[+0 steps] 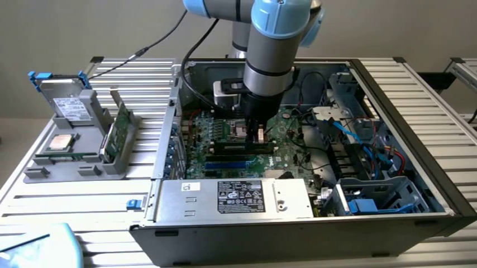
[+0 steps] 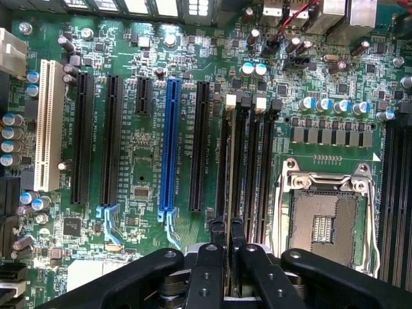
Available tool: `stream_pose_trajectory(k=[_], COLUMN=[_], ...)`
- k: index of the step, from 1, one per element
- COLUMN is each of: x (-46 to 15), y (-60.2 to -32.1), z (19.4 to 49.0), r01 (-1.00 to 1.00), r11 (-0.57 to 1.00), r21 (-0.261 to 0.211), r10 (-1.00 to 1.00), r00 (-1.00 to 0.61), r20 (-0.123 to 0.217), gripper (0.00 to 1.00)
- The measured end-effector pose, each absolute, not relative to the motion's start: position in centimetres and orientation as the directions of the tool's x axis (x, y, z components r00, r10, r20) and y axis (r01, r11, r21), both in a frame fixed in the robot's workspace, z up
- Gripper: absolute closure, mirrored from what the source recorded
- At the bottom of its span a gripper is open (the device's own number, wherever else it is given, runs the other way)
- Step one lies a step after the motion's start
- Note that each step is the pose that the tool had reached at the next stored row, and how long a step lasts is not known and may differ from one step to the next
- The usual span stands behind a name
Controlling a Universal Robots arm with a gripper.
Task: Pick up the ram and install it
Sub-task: 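Insert the ram into the slot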
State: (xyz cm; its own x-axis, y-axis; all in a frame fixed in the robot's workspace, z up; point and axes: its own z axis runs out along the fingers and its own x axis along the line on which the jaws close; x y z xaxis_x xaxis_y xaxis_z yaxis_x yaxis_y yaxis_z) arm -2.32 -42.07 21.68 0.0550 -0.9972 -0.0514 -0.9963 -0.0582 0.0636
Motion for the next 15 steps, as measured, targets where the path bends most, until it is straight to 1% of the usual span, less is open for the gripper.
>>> stream_pose_trajectory(k=[15], x=[-2.32], y=[-42.06], z=[21.54], r01=[-0.996], r11=[-0.058], r21=[0.065], r10=[-0.997], r00=[0.055], r20=[-0.052], gripper=[0.86])
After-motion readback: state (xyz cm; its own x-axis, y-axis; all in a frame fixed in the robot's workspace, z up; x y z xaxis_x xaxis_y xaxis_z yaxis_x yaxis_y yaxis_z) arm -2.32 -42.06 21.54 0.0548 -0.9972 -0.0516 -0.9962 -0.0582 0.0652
